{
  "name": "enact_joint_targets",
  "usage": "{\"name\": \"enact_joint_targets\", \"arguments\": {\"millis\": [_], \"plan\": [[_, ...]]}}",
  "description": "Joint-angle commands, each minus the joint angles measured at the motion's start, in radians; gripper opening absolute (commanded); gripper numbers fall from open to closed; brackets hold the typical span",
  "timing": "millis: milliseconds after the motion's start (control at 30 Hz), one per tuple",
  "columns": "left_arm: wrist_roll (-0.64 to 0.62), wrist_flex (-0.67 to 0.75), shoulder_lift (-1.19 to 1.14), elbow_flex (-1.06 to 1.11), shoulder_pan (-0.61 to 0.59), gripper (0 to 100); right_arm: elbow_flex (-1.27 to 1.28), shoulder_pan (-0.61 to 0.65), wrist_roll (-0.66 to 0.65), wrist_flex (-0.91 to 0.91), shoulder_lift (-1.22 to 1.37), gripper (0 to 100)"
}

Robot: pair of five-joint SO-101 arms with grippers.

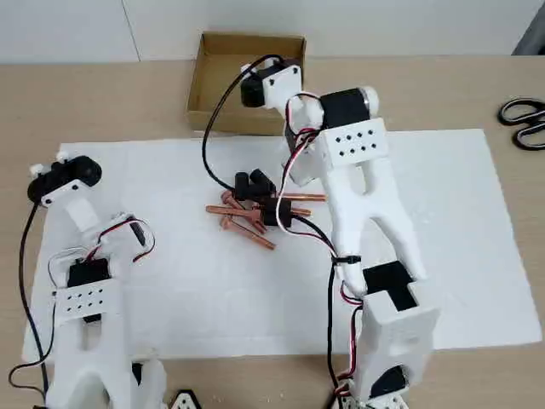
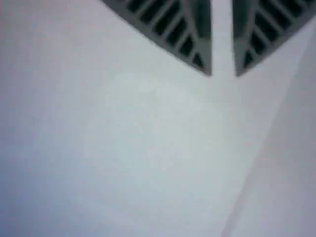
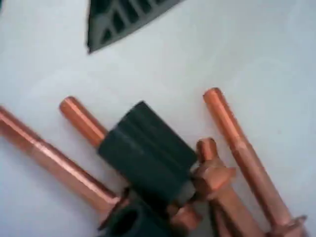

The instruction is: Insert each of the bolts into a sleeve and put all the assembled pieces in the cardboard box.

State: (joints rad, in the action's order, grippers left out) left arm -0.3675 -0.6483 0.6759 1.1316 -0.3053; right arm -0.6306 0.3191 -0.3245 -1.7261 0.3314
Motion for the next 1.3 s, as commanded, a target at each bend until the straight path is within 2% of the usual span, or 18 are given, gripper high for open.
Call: {"name": "enact_joint_targets", "arguments": {"millis": [0,133,300,433,633,767,1100,1267], "plan": [[-0.005,0.023,0.000,-0.005,-0.002,2,0.014,-0.070,0.043,-0.015,-0.128,12.3],[-0.005,0.023,-0.002,-0.005,-0.002,2,0.064,-0.128,0.041,-0.013,-0.246,12.3],[-0.005,0.023,-0.002,-0.005,0.000,2,0.164,-0.131,0.032,-0.012,-0.469,12.3],[-0.005,0.023,-0.003,-0.005,0.000,2,0.264,-0.131,-0.064,0.002,-0.555,12.4],[-0.005,0.044,-0.003,0.001,0.000,2,0.348,-0.058,-0.209,0.018,-0.449,12.3],[-0.005,0.114,0.003,0.044,0.000,2,0.345,0.030,-0.253,0.035,-0.325,12.3],[-0.005,0.110,0.003,0.044,0.000,2,0.345,0.156,-0.407,0.065,-0.174,12.3],[-0.005,0.114,0.003,0.044,0.000,2,0.345,0.183,-0.430,0.120,-0.140,12.3]]}}
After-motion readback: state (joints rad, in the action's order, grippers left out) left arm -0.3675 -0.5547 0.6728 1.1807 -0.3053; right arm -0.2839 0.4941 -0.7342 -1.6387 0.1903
